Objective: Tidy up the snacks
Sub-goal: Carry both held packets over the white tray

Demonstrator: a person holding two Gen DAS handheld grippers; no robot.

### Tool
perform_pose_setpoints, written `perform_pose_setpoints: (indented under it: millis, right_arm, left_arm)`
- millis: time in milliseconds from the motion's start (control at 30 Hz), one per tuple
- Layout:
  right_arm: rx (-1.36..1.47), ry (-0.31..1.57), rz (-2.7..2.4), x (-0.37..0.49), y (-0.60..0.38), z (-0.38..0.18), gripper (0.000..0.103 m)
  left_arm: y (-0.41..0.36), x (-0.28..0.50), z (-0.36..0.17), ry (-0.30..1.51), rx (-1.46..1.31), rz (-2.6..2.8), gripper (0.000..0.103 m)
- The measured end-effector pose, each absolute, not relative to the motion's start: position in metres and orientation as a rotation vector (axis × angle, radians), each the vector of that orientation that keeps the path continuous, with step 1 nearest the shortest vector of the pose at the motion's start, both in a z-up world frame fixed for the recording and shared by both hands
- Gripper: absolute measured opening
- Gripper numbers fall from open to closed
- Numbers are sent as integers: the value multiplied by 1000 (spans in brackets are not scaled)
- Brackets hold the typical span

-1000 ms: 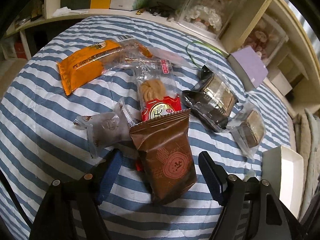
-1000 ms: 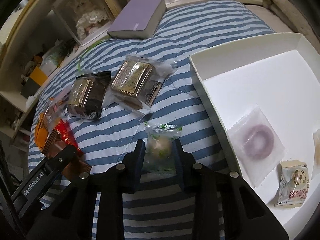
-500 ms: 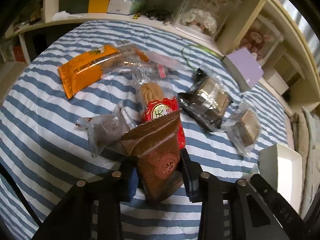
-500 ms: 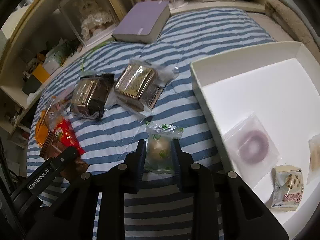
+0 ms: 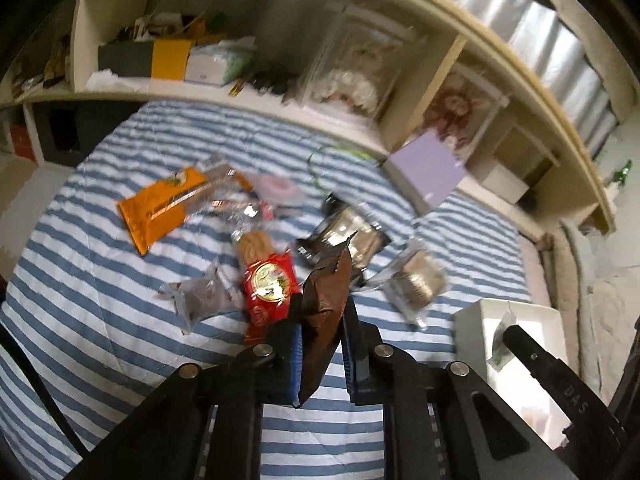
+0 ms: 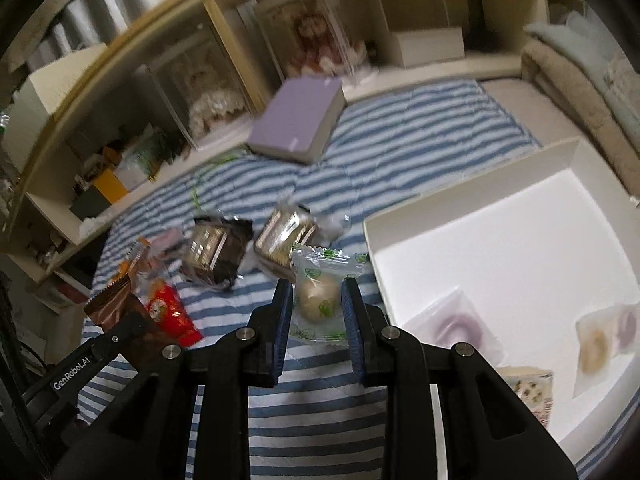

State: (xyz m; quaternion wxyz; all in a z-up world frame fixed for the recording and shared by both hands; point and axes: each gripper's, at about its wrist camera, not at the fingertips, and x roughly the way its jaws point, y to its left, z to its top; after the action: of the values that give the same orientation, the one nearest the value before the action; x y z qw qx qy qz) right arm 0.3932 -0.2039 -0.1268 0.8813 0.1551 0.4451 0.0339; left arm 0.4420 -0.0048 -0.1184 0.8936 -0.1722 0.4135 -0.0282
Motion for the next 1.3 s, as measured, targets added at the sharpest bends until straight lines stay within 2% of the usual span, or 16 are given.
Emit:
perform_pose_setpoints:
  millis: [500, 800, 1300]
  right_arm:
    - [248, 815, 118, 365, -217, -69, 26]
    - [198, 768, 117, 342, -240, -36, 26]
    - [249, 756, 50, 306, -340, -25, 26]
  left_arm:
    - [-19, 390, -40, 714, -257, -166, 14]
    - [-40, 358, -7, 690, -212, -221, 14]
    - [-152, 347, -2, 714, -139, -402, 14]
